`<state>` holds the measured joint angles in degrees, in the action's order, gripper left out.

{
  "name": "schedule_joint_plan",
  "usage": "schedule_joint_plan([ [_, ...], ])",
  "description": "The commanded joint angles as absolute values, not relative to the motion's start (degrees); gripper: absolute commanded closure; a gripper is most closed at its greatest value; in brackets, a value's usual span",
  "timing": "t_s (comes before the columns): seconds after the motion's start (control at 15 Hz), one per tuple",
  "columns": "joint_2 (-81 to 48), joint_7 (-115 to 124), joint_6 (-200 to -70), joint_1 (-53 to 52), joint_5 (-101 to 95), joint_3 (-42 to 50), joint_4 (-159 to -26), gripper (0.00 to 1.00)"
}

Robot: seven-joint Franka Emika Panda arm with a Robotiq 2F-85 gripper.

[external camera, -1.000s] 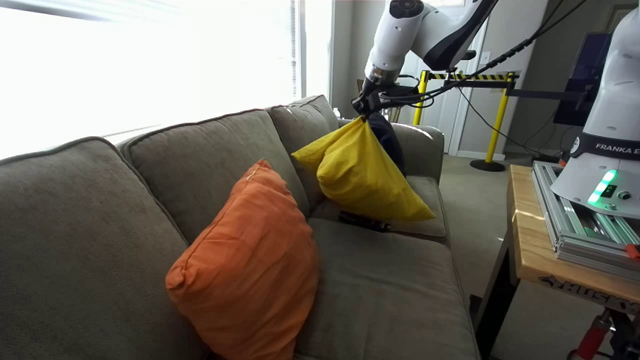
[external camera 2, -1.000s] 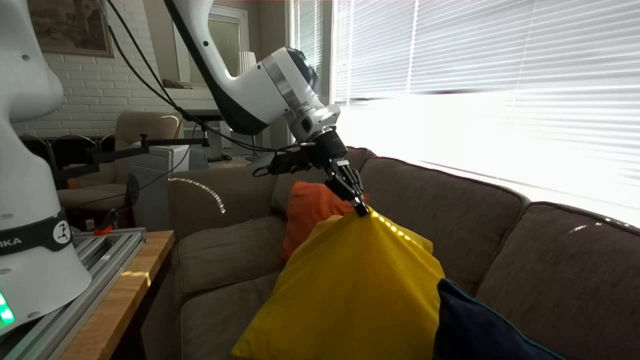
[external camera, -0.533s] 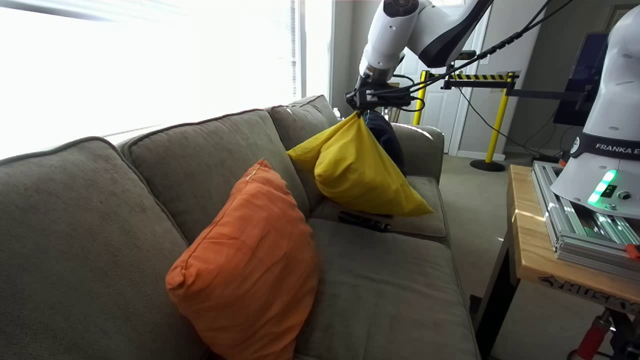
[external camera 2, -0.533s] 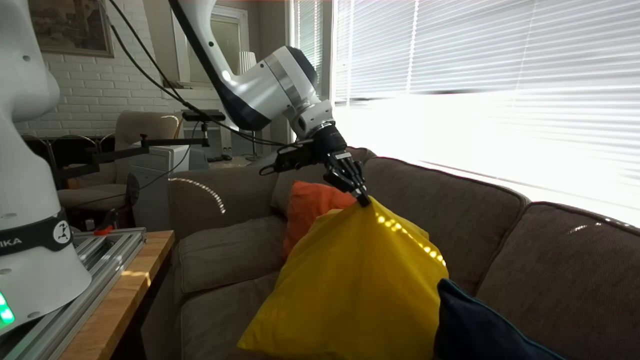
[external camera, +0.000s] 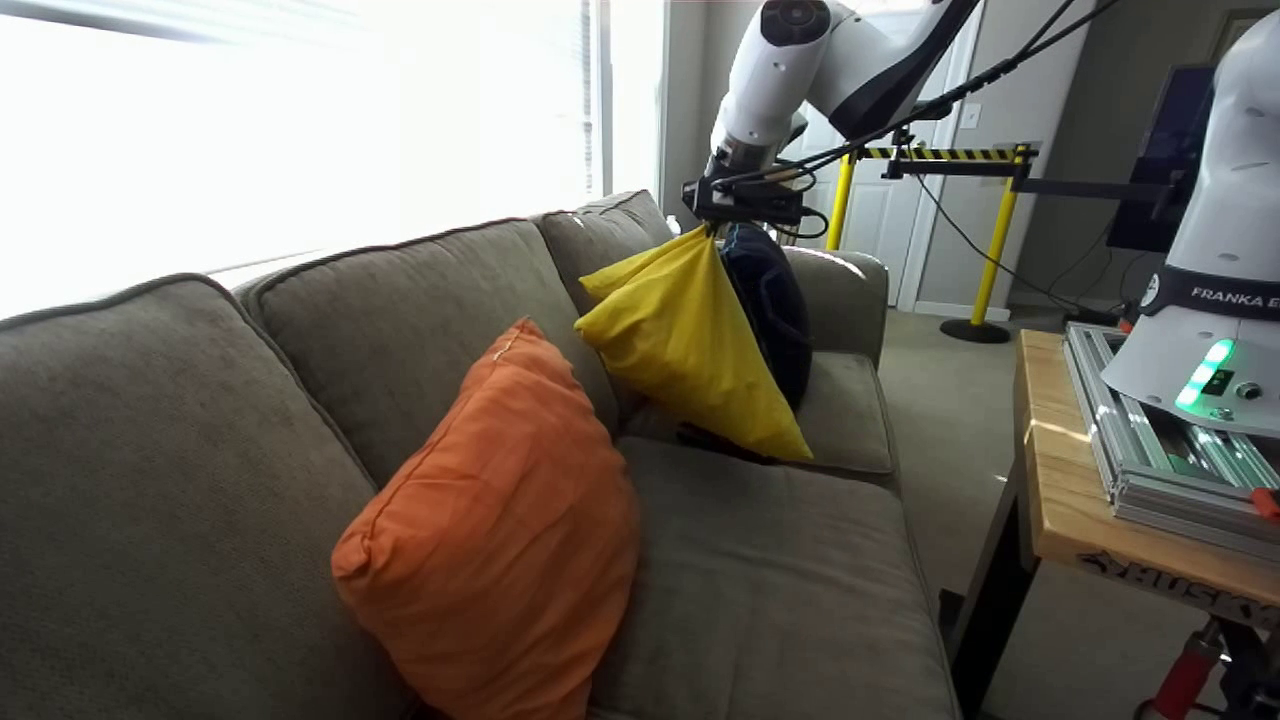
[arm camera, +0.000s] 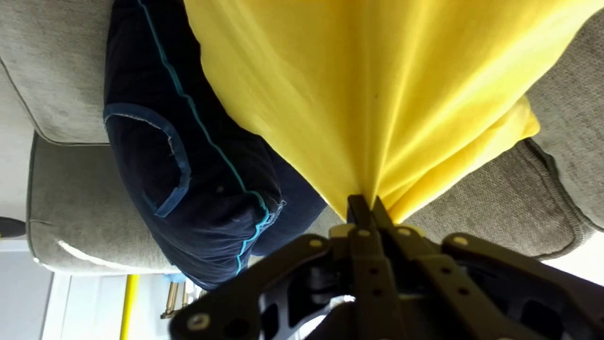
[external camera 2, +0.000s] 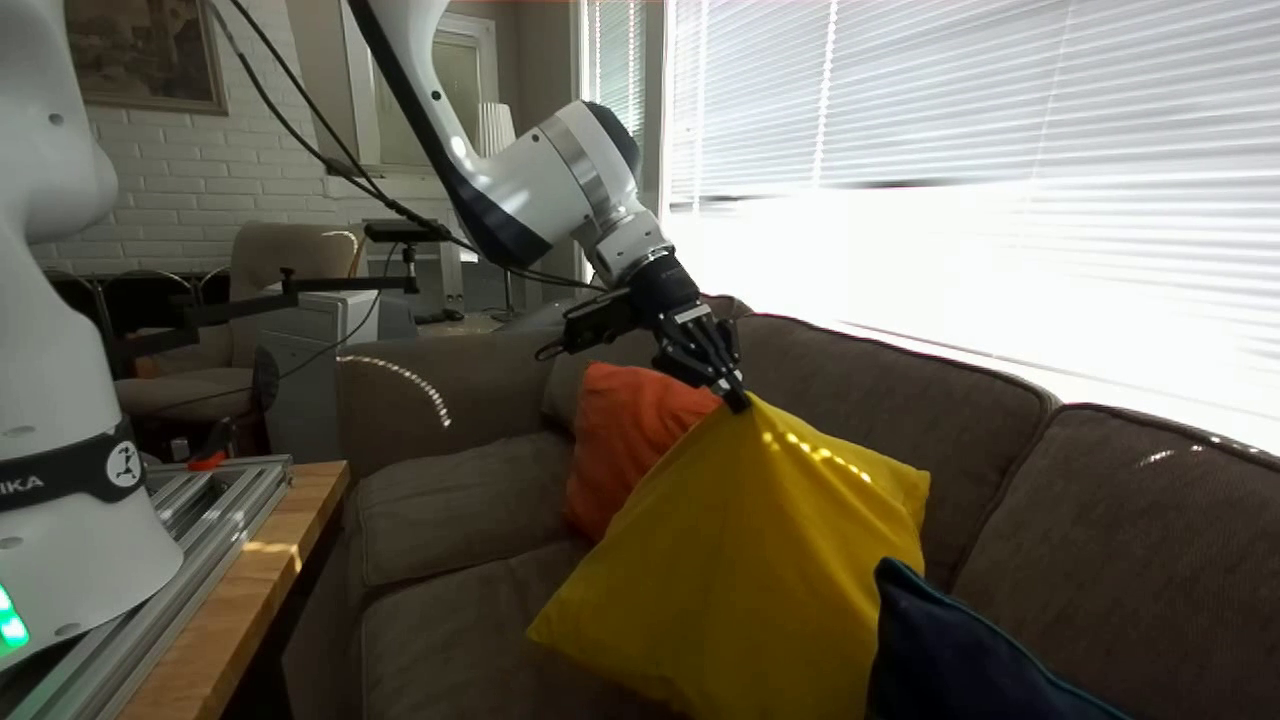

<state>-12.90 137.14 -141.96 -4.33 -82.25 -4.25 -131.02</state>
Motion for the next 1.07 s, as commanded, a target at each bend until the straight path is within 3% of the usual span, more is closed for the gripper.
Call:
schedule_joint_plan([
  [0.0, -12.87, 137.02, -141.90, -4.29, -82.10, -4.32, -131.00, 1.00],
  [0.73, -14.61, 161.85, -138.71, -5.36, -93.69, -5.29, -129.16, 1.00],
  [1.0, -14.80, 157.41, -138.54, -5.45, -89.43, -5.84, -122.47, 1.00],
])
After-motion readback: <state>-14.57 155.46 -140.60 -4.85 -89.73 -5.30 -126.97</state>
